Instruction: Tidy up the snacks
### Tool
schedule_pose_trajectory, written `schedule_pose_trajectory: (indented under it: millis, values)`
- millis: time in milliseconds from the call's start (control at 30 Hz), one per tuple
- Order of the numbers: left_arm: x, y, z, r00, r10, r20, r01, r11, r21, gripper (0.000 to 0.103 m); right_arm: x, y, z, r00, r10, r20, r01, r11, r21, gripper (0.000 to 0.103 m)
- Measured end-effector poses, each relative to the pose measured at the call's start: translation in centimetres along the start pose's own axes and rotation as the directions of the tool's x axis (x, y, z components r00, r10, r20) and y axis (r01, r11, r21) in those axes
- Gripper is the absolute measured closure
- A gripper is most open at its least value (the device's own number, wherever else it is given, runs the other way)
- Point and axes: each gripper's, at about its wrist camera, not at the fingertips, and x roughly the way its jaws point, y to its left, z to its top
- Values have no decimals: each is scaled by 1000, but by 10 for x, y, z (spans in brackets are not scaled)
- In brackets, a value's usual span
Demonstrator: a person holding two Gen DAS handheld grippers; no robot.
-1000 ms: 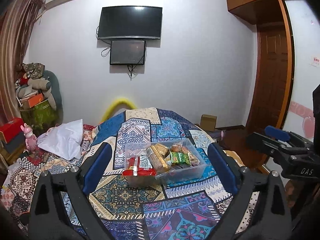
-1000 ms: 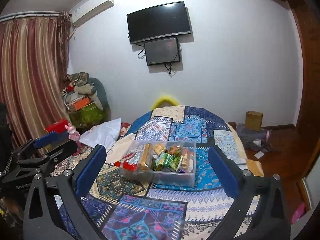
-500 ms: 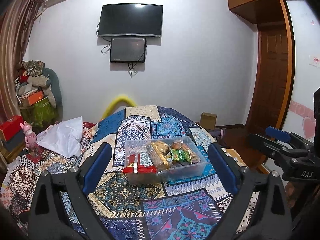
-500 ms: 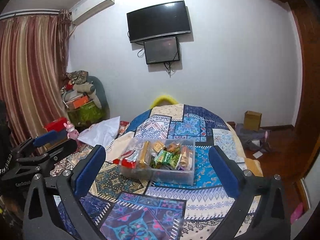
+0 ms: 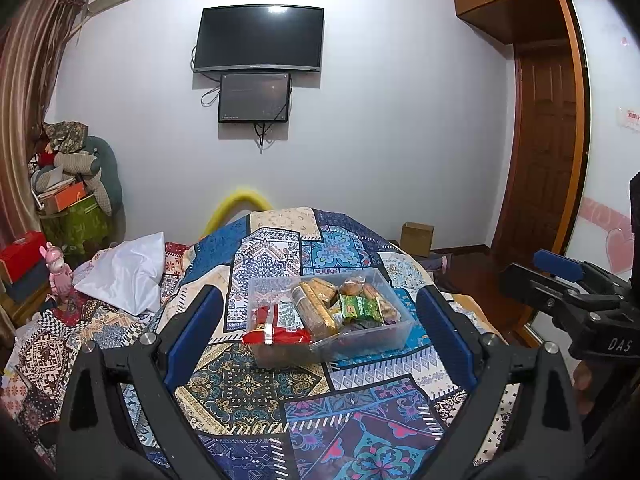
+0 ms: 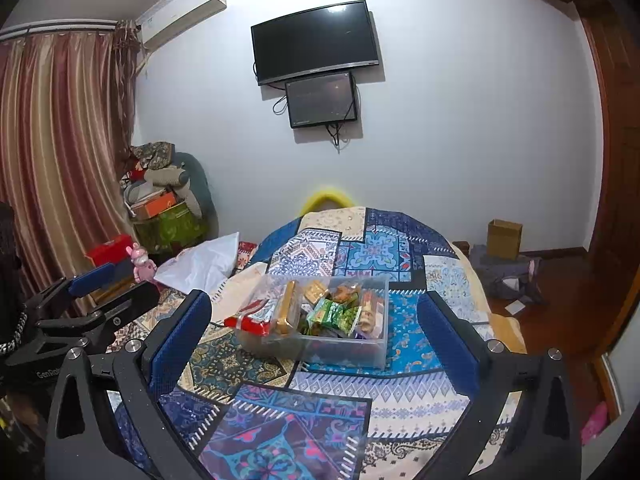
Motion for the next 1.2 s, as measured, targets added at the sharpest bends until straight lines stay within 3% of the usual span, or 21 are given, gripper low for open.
schedule_pose_trajectory:
  millis: [1200]
  values:
    - [1, 3, -7, 1000, -4, -15, 4, 1000, -6, 1, 6, 2, -7, 1000, -14, -23, 14, 1000, -5, 0]
